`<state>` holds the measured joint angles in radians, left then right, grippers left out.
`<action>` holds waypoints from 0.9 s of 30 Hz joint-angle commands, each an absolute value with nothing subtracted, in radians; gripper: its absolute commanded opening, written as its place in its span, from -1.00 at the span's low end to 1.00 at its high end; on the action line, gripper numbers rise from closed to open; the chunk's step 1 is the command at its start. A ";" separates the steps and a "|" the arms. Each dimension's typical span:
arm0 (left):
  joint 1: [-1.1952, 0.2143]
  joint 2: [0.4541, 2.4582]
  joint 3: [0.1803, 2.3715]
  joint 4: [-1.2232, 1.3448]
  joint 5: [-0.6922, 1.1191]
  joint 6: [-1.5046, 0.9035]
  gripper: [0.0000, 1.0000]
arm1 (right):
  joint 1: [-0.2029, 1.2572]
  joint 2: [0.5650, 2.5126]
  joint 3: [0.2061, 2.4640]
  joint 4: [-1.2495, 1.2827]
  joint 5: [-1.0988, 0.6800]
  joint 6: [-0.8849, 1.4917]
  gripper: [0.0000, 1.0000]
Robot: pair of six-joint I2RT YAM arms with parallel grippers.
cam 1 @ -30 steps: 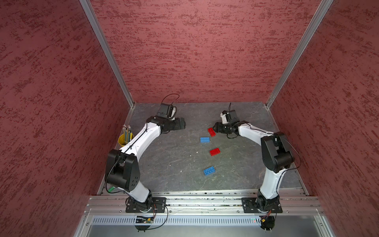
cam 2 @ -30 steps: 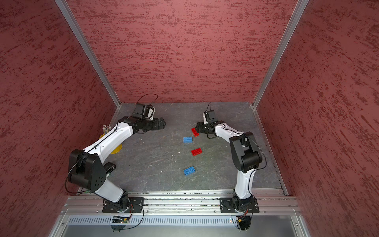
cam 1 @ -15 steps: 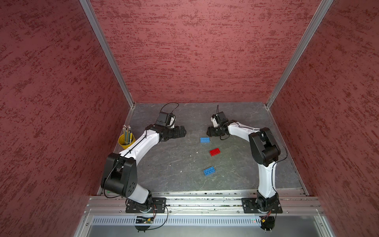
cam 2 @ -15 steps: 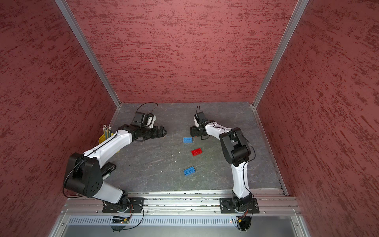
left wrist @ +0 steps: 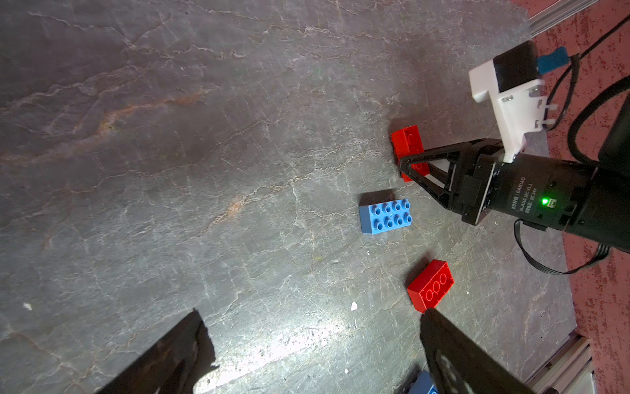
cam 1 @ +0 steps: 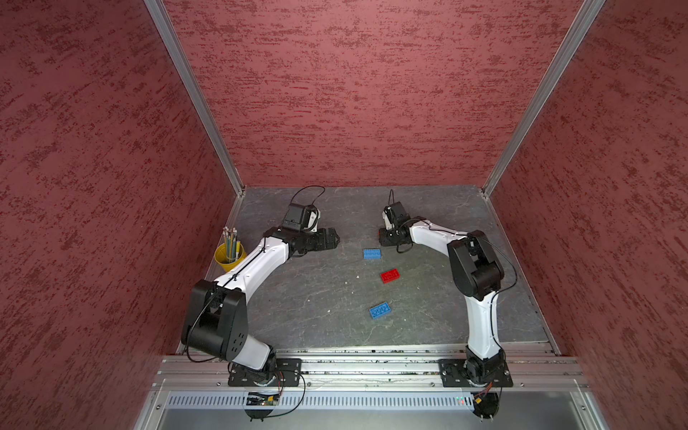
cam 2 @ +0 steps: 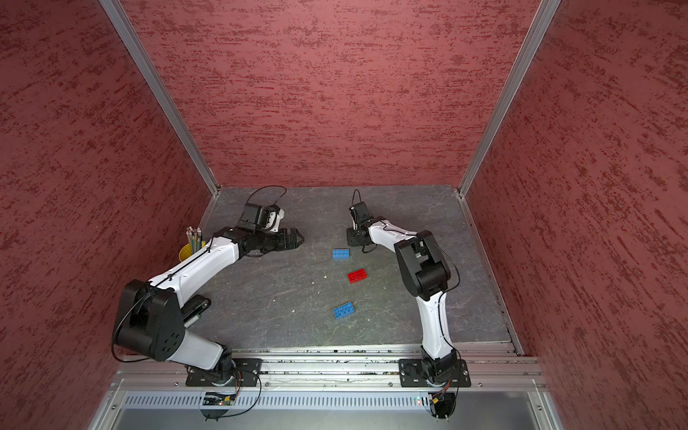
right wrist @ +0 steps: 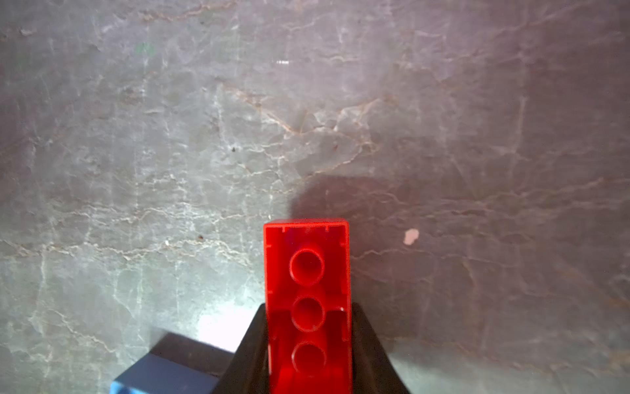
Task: Assemble a rectangle with lego
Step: Pick up the lego brick from the center of the board, then place the lego brick at the center of the board.
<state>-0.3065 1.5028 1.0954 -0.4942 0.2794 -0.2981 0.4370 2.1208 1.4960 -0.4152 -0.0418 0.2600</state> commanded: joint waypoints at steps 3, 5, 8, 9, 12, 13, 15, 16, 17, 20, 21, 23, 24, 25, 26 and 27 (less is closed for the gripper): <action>-0.432 1.482 1.149 -0.495 0.160 -0.184 0.99 | 0.439 2.064 1.504 -0.422 -0.050 0.283 -0.51; -0.508 1.477 1.168 -0.476 0.071 -0.109 0.99 | 0.438 2.014 1.494 -0.427 -0.096 0.282 -0.51; -0.624 1.456 1.152 -0.381 -0.047 0.050 0.99 | 0.436 1.916 1.456 -0.428 -0.242 0.276 -0.51; -0.661 1.442 1.128 -0.322 -0.074 0.121 0.99 | 0.433 1.880 1.436 -0.424 -0.304 0.276 -0.51; -0.735 1.400 1.056 -0.181 -0.077 0.270 0.99 | 0.431 1.772 1.357 -0.388 -0.492 0.283 -0.50; -0.744 1.386 1.038 -0.153 -0.056 0.298 0.99 | 0.431 1.745 1.330 -0.374 -0.545 0.289 -0.50; -0.759 1.345 0.982 -0.081 0.010 0.340 0.99 | 0.430 1.690 1.280 -0.341 -0.670 0.303 -0.50; -0.762 1.326 0.948 -0.035 0.028 0.347 0.99 | 0.429 1.669 1.260 -0.326 -0.722 0.307 -0.49; -0.764 1.300 0.910 0.023 0.048 0.350 0.99 | 0.428 1.651 1.238 -0.305 -0.783 0.312 -0.49; -0.767 1.229 0.785 0.224 0.105 0.366 0.99 | 0.428 1.599 1.189 -0.265 -0.891 0.318 -0.49; -0.770 1.211 0.756 0.271 0.119 0.368 0.99 | 0.428 1.589 1.179 -0.256 -0.916 0.319 -0.49; -0.772 1.199 0.736 0.302 0.125 0.363 0.99 | 0.429 1.581 1.168 -0.235 -0.971 0.329 -0.49; -0.776 1.193 0.723 0.319 0.133 0.372 0.99 | 0.429 1.576 1.161 -0.215 -1.006 0.340 -0.50; -0.778 1.187 0.701 0.352 0.142 0.387 0.99 | 0.429 1.573 1.153 -0.196 -1.032 0.352 -0.51; -0.779 1.179 0.668 0.414 0.160 0.403 0.99 | 0.429 1.569 1.146 -0.174 -1.055 0.363 -0.51; -0.778 1.174 0.643 0.464 0.164 0.412 0.99 | 0.428 1.566 1.142 -0.160 -1.070 0.371 -0.51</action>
